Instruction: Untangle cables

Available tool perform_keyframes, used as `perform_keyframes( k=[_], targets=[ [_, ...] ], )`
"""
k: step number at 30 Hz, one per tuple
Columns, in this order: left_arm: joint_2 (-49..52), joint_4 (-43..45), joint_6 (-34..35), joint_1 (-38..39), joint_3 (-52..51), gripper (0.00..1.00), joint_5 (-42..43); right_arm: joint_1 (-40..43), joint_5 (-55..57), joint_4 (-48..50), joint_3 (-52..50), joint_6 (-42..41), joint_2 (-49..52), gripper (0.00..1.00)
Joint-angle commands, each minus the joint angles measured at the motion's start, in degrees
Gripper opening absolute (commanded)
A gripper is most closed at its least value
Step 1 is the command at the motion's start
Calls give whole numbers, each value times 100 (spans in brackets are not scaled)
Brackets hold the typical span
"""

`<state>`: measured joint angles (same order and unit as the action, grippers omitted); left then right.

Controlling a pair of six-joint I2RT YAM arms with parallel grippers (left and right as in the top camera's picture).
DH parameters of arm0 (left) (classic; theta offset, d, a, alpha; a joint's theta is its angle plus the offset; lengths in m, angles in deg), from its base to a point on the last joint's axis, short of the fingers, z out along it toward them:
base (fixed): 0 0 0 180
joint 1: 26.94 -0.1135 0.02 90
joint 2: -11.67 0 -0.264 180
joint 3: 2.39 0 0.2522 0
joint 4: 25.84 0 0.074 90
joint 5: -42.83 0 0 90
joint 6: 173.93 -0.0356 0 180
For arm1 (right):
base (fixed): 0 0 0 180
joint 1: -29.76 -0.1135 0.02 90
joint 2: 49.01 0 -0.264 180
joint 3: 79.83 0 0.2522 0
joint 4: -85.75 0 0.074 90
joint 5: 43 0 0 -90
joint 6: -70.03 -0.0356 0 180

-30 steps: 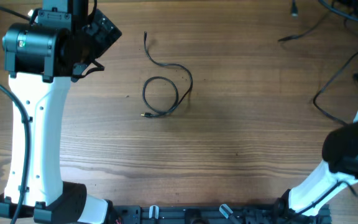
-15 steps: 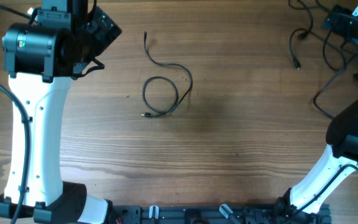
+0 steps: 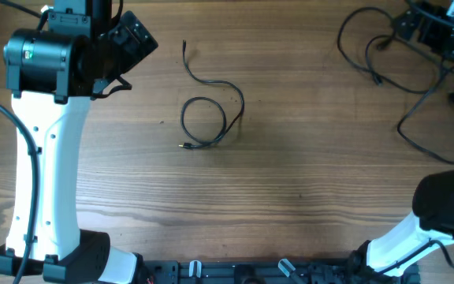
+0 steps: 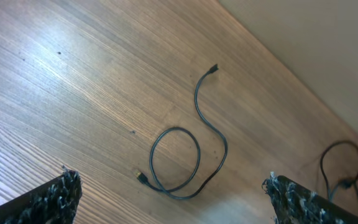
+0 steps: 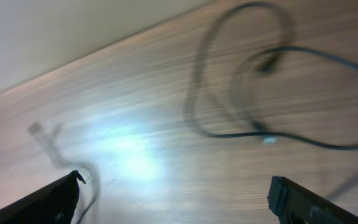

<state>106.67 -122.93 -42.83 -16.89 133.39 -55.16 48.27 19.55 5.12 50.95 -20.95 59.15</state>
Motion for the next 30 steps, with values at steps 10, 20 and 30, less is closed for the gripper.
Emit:
perform_keyframes(
  k=[10,20,30],
  targets=[
    [66,133,-337,-387,13,100,129,-2636,-424,-129,-852,-455,339,84],
    [66,122,-337,-669,9,100,131,-3840,-103,1869,-2855,-2256,341,53],
    [66,120,-339,-669,9,100,131,-4638,-46,3121,-3716,-3375,920,53]
  ],
)
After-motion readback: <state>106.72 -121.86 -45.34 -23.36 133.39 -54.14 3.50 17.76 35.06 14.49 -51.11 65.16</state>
